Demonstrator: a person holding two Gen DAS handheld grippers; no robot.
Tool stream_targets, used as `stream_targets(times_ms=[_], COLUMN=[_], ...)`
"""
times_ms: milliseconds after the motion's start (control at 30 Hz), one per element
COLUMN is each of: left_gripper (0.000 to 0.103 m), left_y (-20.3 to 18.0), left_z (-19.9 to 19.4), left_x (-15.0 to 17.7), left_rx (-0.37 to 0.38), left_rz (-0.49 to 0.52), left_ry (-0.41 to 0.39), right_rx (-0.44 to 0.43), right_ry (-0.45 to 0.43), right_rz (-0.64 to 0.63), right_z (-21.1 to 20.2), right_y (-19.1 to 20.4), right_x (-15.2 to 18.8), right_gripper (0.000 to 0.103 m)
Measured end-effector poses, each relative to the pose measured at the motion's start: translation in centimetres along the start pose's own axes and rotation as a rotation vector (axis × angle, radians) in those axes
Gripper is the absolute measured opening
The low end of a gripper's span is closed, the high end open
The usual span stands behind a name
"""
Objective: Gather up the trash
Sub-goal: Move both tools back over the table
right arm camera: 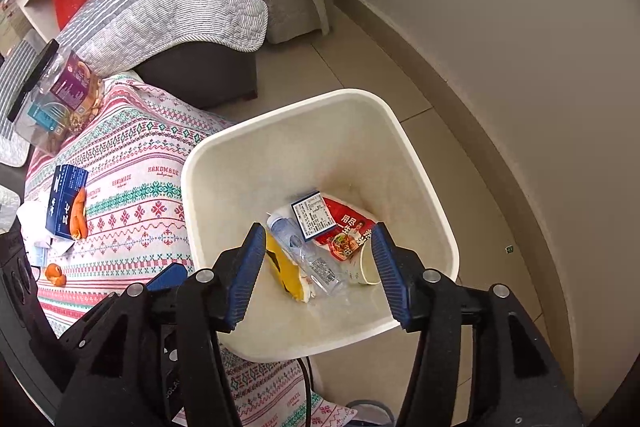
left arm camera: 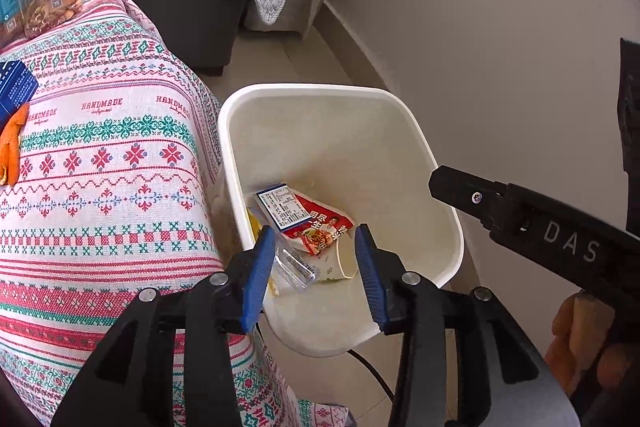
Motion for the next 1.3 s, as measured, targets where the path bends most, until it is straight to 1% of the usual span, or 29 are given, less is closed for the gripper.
stream_targets(times_ms=[167, 267, 467, 600, 700, 767, 833, 900, 1000, 1067, 1233, 1300], left_gripper=[0.042, 0.042, 0.046, 0.046, 0.049, 0.049, 0.049, 0.049, 0.049, 0.049, 0.049, 0.049], left_y=[1.8, 3.2, 7.3, 10.1, 12.2, 14.2, 16.3, 18.2, 21.3, 23.5, 27.7, 28.7], left_z=[-1.2, -2.4, -5.0, -6.6, -7.7, -8.4, -9.2, -9.8, -11.1, -11.9, -13.3, -13.5], left_x=[0.5, 0.8, 0.8, 1.1, 1.2, 1.3, 1.6, 1.9, 2.5, 3.3, 4.7, 5.0], left_rx=[-0.031, -0.068, -0.129, -0.172, -0.202, -0.229, -0.294, -0.317, -0.358, -0.401, -0.457, -0.460], left_rz=[-0.031, -0.047, -0.119, -0.157, -0.188, -0.222, -0.248, -0.264, -0.313, -0.344, -0.426, -0.442], left_ry=[0.013, 0.009, -0.017, -0.028, -0.050, -0.054, -0.069, -0.073, -0.085, -0.086, -0.086, -0.086], right_rx=[-0.016, -0.019, -0.043, -0.073, -0.084, -0.096, -0.110, -0.113, -0.129, -0.138, -0.149, -0.152], right_ry=[-0.010, -0.011, -0.029, -0.040, -0.042, -0.037, -0.032, -0.031, -0.024, -0.019, 0.004, 0.011], right_rz=[-0.008, -0.028, -0.036, -0.078, -0.107, -0.115, -0.129, -0.144, -0.157, -0.171, -0.219, -0.236], right_z=[0.0, 0.1, 0.0, -0.2, -0.1, 0.1, 0.4, 0.6, 1.1, 1.5, 2.9, 3.3], right_y=[1.2, 2.2, 4.3, 6.8, 8.7, 9.8, 10.9, 12.1, 13.8, 15.1, 18.3, 19.3], right_x=[-0.3, -0.3, -0.6, -0.7, -0.7, -0.6, -0.5, -0.3, -0.1, 0.1, 1.2, 1.6], right_gripper=[0.057, 0.060, 0.066, 0.073, 0.074, 0.074, 0.074, 0.074, 0.074, 0.074, 0.074, 0.074])
Point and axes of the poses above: each gripper's, at about its wrist camera, not at the fingertips, and z roughly the way its jaws point, y to its left, x to its underside, the point moved 5 cm from there along z, roughly the way its jaws point, and after that the axes turned 6 degrees about -x, right-handed, at the moved point
